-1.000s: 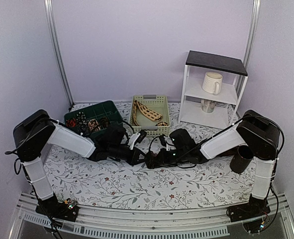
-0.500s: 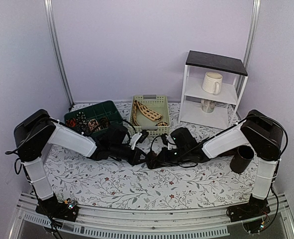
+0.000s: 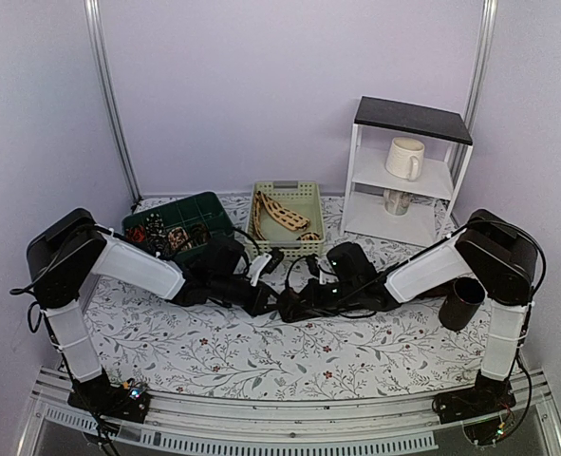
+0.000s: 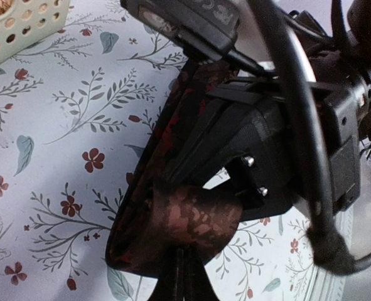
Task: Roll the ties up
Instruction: Roll the tie at the center of the board.
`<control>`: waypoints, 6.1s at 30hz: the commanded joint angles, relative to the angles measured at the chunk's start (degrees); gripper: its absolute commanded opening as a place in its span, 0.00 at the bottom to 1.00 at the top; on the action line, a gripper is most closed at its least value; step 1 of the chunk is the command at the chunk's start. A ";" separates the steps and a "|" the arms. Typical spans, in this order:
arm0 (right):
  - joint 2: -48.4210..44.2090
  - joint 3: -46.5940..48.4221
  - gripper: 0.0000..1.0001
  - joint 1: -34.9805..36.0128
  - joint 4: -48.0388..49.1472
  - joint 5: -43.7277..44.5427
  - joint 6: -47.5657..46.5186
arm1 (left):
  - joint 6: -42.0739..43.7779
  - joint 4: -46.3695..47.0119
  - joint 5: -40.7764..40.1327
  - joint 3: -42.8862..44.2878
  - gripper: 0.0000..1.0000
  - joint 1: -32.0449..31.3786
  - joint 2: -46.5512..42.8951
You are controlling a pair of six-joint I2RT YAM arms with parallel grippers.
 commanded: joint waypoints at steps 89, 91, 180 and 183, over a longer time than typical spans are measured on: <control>-4.27 -5.40 0.00 1.24 -3.21 11.47 -1.49 | 5.83 -18.57 -1.12 14.81 0.00 -1.26 9.93; -5.63 -3.28 0.07 0.35 -8.38 9.81 -2.72 | 5.73 -18.63 -0.90 14.83 0.00 -1.30 9.85; 2.20 -10.44 0.24 -6.01 17.37 -7.24 5.68 | -3.87 0.20 -2.94 4.97 0.12 2.50 -0.52; 0.30 -9.61 0.23 -6.14 14.46 -6.96 4.54 | -4.41 2.31 -0.57 5.44 0.00 2.47 1.00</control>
